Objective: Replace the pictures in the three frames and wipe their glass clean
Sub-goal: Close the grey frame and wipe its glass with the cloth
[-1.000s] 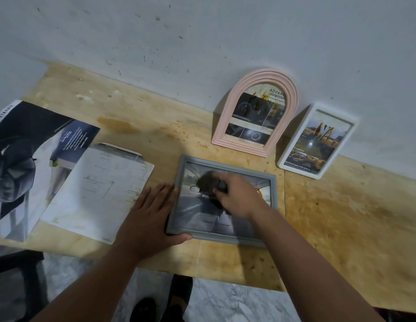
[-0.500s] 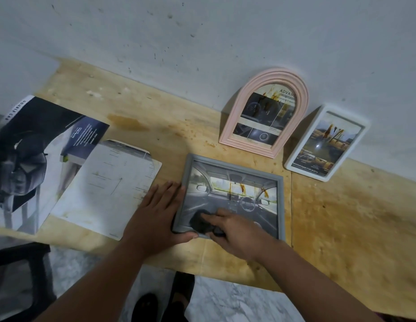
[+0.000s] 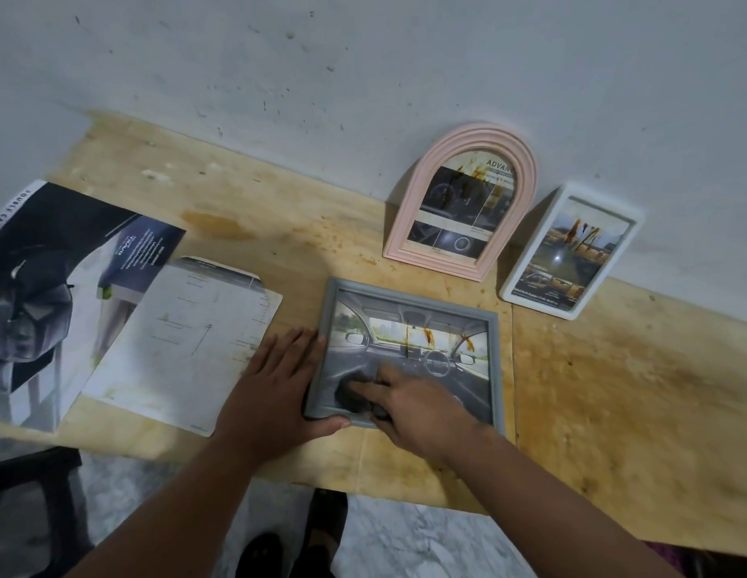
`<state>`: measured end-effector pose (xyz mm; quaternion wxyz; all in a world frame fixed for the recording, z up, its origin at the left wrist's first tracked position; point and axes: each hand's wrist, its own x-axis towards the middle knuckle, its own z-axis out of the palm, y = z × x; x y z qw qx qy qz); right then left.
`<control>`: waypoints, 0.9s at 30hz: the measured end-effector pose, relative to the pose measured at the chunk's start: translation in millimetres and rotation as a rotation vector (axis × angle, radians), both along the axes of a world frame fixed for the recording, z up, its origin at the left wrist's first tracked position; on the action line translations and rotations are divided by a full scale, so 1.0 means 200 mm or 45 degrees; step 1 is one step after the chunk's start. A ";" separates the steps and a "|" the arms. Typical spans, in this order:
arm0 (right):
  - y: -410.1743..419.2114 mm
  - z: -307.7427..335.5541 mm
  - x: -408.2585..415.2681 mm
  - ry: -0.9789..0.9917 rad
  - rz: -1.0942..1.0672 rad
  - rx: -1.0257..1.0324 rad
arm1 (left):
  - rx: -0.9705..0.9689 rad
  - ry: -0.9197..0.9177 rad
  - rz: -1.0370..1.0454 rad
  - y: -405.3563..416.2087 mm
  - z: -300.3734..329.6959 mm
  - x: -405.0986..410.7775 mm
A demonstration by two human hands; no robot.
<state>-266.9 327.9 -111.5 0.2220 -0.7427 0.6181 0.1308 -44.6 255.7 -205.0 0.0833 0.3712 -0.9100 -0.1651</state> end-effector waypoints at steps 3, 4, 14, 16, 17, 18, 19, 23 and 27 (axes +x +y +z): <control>0.02 0.05 -0.13 -0.177 -0.161 0.151 | 0.001 -0.010 -0.003 0.00 0.00 0.00; 0.01 0.06 -0.18 -0.322 -0.307 0.207 | 0.001 -0.010 -0.003 0.00 0.00 0.00; -0.22 -0.10 -0.37 -0.257 -0.851 -0.231 | 0.041 -0.063 0.008 -0.01 0.01 0.00; -0.20 -0.13 -0.33 -0.235 -0.828 -0.266 | 0.042 -0.070 0.007 -0.01 0.01 0.00; -0.19 -0.14 -0.31 -0.220 -0.814 -0.274 | 0.042 -0.068 0.006 -0.01 0.01 0.00; -0.17 -0.16 -0.29 -0.211 -0.797 -0.278 | 0.041 -0.063 0.006 -0.01 0.01 0.00; -0.15 -0.16 -0.27 -0.204 -0.783 -0.279 | 0.038 -0.057 0.002 -0.01 0.01 0.00; -0.10 -0.15 -0.24 -0.165 -0.766 -0.252 | 0.020 -0.032 -0.035 -0.01 0.02 -0.01; -0.07 -0.11 -0.22 -0.163 -0.712 -0.203 | 0.015 -0.047 -0.027 -0.01 0.02 0.00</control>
